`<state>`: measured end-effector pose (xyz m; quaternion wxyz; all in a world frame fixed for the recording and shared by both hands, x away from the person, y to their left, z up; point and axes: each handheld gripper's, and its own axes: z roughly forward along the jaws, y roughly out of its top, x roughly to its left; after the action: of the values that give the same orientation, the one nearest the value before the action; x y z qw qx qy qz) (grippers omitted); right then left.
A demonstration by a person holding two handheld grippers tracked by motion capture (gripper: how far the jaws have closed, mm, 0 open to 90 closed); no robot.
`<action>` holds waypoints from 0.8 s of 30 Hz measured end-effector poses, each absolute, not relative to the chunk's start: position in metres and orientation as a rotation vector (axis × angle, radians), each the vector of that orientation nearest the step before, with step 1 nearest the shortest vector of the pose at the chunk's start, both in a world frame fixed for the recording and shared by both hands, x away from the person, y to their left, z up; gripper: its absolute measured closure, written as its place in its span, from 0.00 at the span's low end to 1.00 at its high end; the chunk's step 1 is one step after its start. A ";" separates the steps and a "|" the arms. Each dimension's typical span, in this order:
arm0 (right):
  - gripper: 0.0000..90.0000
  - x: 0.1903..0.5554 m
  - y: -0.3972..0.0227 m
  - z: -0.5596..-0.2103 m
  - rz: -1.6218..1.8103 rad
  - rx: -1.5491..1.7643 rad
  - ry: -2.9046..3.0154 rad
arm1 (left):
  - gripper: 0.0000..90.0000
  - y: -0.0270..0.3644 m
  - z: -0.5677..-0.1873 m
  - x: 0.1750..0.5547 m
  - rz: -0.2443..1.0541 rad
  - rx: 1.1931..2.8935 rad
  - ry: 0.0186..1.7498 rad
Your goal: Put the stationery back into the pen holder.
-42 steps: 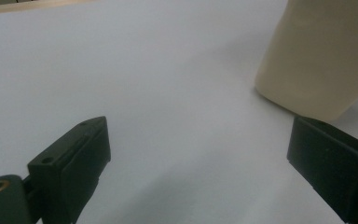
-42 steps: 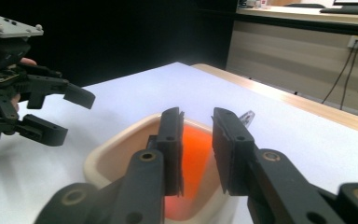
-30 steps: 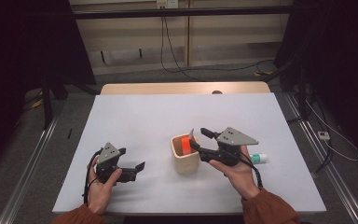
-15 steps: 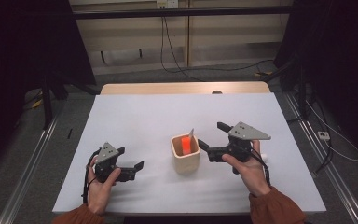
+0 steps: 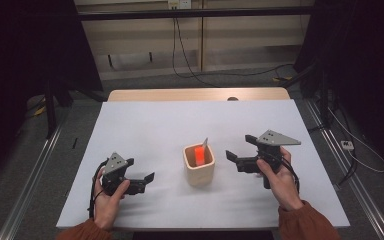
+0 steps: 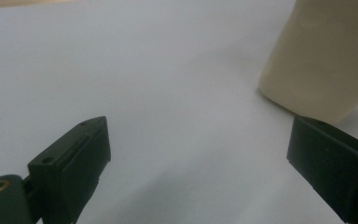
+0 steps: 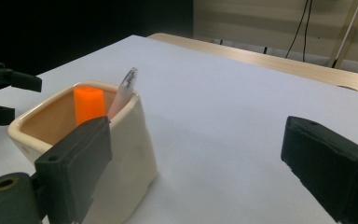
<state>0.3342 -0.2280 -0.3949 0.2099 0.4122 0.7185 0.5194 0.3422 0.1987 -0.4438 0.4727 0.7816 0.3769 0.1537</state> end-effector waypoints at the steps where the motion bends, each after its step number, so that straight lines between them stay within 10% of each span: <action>1: 0.10 0.334 -0.230 -0.395 1.440 1.153 1.998 | 0.07 0.199 -0.444 0.342 0.376 1.913 0.923; 24: 0.15 0.321 -0.300 -0.413 1.242 1.264 2.043 | 0.07 0.198 -0.445 0.343 0.367 1.917 0.922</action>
<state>0.3208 -0.3001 -0.4134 0.2167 0.4563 0.7375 0.4482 0.3426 0.1980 -0.4446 0.4721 0.7829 0.3766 0.1498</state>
